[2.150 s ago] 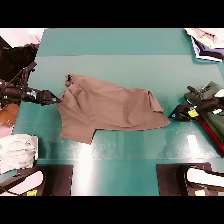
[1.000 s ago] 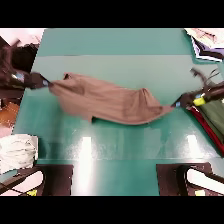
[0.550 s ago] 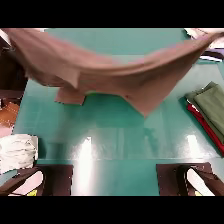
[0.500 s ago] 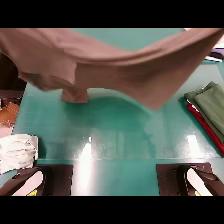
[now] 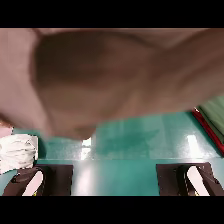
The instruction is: Fold the shirts.
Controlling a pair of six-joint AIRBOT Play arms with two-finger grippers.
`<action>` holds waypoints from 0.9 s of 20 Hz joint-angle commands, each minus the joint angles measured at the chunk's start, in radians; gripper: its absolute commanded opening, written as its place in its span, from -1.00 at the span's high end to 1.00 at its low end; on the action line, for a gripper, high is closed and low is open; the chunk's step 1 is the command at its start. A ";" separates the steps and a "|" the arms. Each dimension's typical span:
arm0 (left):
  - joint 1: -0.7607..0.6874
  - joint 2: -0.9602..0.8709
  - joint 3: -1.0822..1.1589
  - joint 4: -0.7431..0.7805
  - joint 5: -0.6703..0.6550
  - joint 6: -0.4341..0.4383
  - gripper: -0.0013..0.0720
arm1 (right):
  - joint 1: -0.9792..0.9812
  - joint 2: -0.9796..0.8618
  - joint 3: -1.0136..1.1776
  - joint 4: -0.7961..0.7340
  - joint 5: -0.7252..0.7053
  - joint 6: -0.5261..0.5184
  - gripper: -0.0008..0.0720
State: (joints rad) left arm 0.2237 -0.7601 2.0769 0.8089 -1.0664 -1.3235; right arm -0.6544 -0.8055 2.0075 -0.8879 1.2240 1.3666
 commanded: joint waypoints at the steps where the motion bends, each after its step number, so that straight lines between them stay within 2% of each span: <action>1: 0.000 -0.053 -0.083 0.045 -0.131 -0.042 0.90 | -0.025 -0.130 0.106 -0.025 0.237 0.126 0.95; 4: 0.000 -0.201 -0.223 0.040 -0.291 -0.054 0.90 | 0.099 -0.262 0.002 -0.103 0.383 0.155 0.95; 7: 0.000 -0.363 -0.367 0.037 -0.378 -0.059 0.90 | 0.304 -0.400 -0.156 -0.357 0.455 0.155 0.95; 9: 0.000 -0.460 -0.468 0.036 -0.386 -0.057 0.90 | 0.408 -0.493 -0.237 -0.472 0.447 0.151 0.95; 11: -0.015 -0.554 -0.542 0.041 -0.376 -0.025 0.89 | 0.469 -0.584 -0.293 -0.501 0.396 0.152 0.95; 14: -0.049 -0.687 -0.576 0.044 -0.260 0.129 0.89 | 0.507 -0.708 -0.321 -0.501 0.247 0.161 0.95; 18: -0.071 -0.777 -0.573 0.046 0.056 0.155 0.89 | 0.524 -0.811 -0.321 -0.497 0.015 0.240 0.95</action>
State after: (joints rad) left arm 0.1669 -1.4639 1.5173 0.8547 -1.2213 -1.2163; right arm -0.1589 -1.5375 1.6993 -1.3731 1.4071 1.5604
